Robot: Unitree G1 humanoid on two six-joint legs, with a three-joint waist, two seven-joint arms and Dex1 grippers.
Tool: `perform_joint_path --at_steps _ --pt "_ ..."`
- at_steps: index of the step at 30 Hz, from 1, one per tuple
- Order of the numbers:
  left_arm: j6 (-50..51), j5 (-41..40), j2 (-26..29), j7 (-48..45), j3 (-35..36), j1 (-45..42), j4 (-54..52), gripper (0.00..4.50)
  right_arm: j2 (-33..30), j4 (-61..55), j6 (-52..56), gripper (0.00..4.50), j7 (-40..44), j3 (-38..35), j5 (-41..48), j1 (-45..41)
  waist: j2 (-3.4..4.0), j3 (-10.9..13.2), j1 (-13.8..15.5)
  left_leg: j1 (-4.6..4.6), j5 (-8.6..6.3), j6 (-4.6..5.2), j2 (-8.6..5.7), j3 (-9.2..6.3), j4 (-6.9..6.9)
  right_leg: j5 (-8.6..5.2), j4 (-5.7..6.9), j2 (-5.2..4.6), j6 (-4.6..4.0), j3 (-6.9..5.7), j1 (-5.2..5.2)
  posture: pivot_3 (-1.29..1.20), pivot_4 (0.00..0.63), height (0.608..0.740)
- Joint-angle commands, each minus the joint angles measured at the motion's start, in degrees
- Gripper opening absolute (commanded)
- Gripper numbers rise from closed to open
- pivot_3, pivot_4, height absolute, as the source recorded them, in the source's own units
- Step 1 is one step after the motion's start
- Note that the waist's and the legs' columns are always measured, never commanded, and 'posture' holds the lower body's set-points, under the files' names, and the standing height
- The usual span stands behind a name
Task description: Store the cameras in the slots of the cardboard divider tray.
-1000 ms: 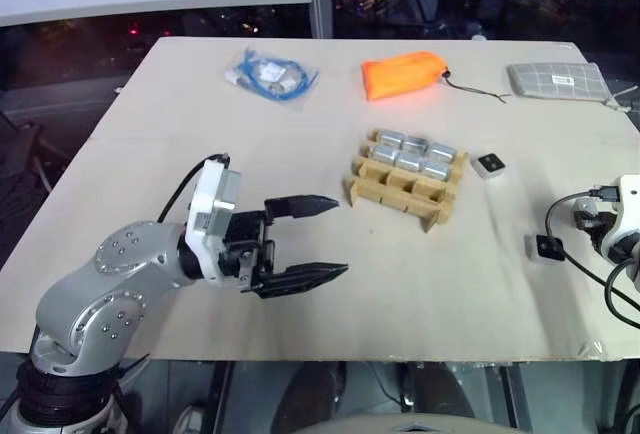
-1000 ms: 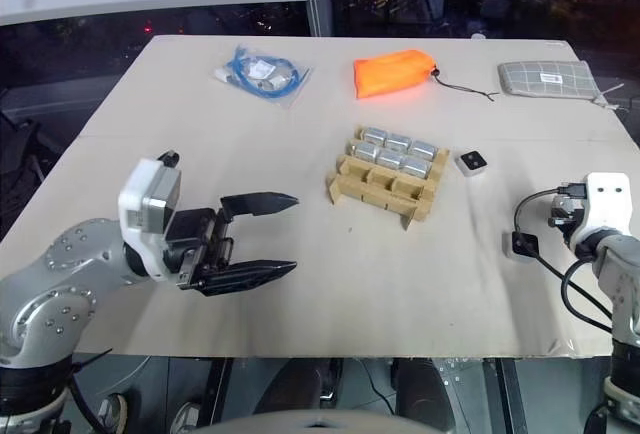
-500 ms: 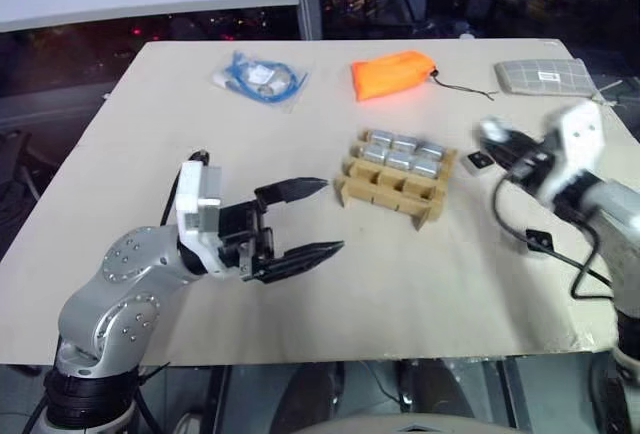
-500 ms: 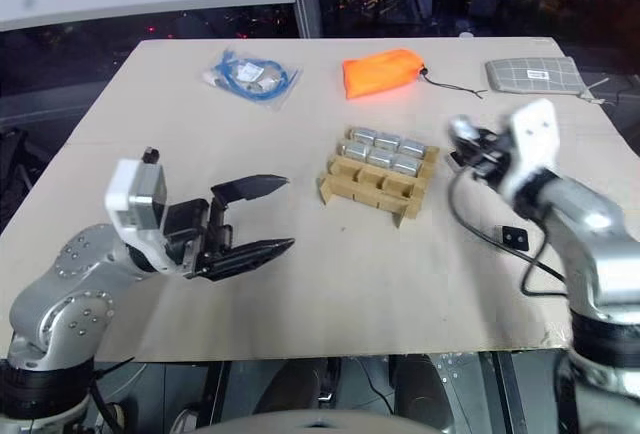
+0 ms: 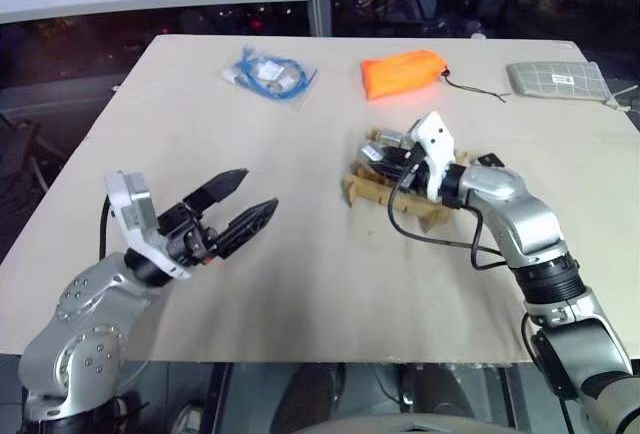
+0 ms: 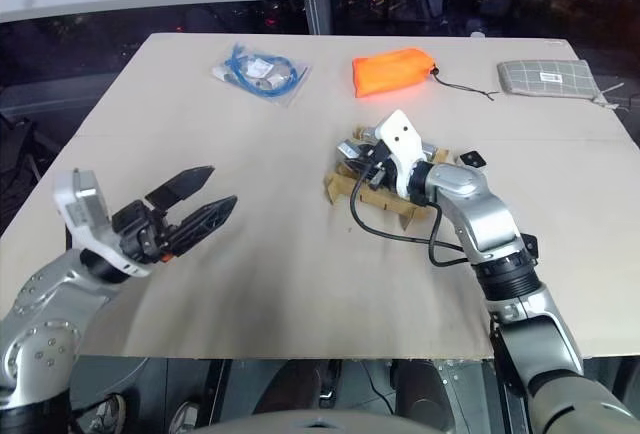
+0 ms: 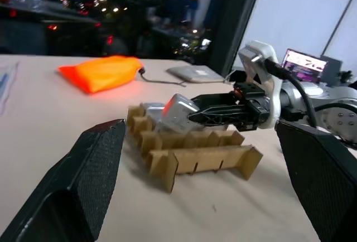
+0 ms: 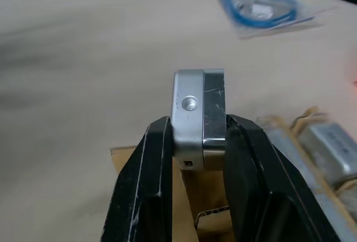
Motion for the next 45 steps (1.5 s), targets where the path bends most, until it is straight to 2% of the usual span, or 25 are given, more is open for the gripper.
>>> perform_joint_path --at_steps 1,17,22,23,24,28,29,36,40,45 --pt "-1.3 -1.6 -0.2 1.4 2.9 1.6 -3.9 4.50 -0.3 3.4 -5.4 0.72 3.7 0.7 -2.3 -3.0 0.00 0.0 0.0 0.00 0.00 0.00 0.00 0.00 -0.01 0.00 0.00 0.00 -0.01 0.00 0.00 0.00 0.150 0.740" --pt "-2.0 -3.1 -1.0 5.0 3.3 5.2 -7.7 4.50 -4.0 10.3 -10.2 0.72 14.3 0.9 -6.5 -6.8 0.00 0.0 -0.1 0.02 0.00 0.00 0.01 0.03 -0.02 0.01 0.00 0.02 -0.03 0.01 0.00 0.00 0.150 0.740" --pt "-2.0 -3.0 -0.9 5.1 2.8 4.8 -7.4 4.50 -3.0 15.8 -12.0 0.72 16.3 2.1 -8.4 -9.4 0.00 0.0 -0.1 0.02 0.00 0.00 0.01 0.03 -0.02 0.01 -0.01 0.03 -0.03 0.01 0.00 0.00 0.150 0.740" --pt "-2.0 -3.0 -0.8 5.1 2.7 4.7 -7.5 4.50 -2.6 16.8 -12.4 1.75 16.5 2.1 -8.6 -9.9 0.00 0.0 -0.1 0.02 0.00 0.00 0.01 0.03 -0.02 0.01 -0.01 0.03 -0.03 0.01 0.00 0.00 0.150 0.740" --pt "-2.0 -3.0 -0.8 5.2 2.7 4.7 -7.6 4.50 -2.3 17.5 -12.8 2.03 16.5 2.0 -8.8 -10.3 0.00 0.0 -0.1 0.02 0.00 0.00 0.01 0.03 -0.02 0.01 -0.01 0.04 -0.03 0.01 0.00 0.00 0.150 0.740" --pt "-1.8 -3.1 -0.8 5.2 2.3 4.6 -7.6 4.50 -2.3 16.4 -13.1 4.08 15.3 0.0 -8.7 -10.2 0.01 0.0 0.0 0.00 0.00 -0.02 0.01 0.03 -0.03 0.01 -0.01 0.03 -0.03 0.01 -0.02 0.00 0.150 0.740" --pt "-1.7 -3.0 -0.9 5.2 2.0 4.5 -7.7 4.50 -2.7 14.8 -12.4 4.46 15.1 -0.6 -8.1 -9.7 0.01 0.0 0.0 0.00 0.00 -0.02 0.00 0.04 -0.04 0.01 -0.01 0.02 -0.03 0.02 -0.03 0.00 0.150 0.740" --pt "-1.7 -2.4 -0.7 3.9 -0.5 2.4 -5.4 4.50 -6.4 -0.9 -2.8 4.46 13.3 -4.5 -4.2 -2.9 0.01 0.0 0.1 0.00 -0.01 -0.01 0.00 0.01 -0.06 0.01 -0.02 -0.02 -0.03 0.00 -0.02 0.00 0.150 0.740" --pt "-1.6 -1.8 -0.2 2.7 -1.9 0.1 -3.4 4.50 -6.3 -4.0 -7.5 4.46 9.0 0.0 -11.1 0.1 0.01 0.0 -0.1 0.03 -0.01 -0.01 0.03 0.05 -0.10 0.01 -0.01 0.03 -0.03 0.04 -0.04 0.00 0.150 0.740" --pt "-1.7 -1.2 0.0 1.9 -2.1 -0.6 -2.6 4.50 -3.2 -4.0 -8.4 4.46 5.0 2.3 -14.2 1.1 0.01 0.0 -0.2 0.03 0.00 -0.03 0.04 0.11 -0.10 0.01 0.00 0.05 -0.03 0.10 -0.08 0.00 0.150 0.740"
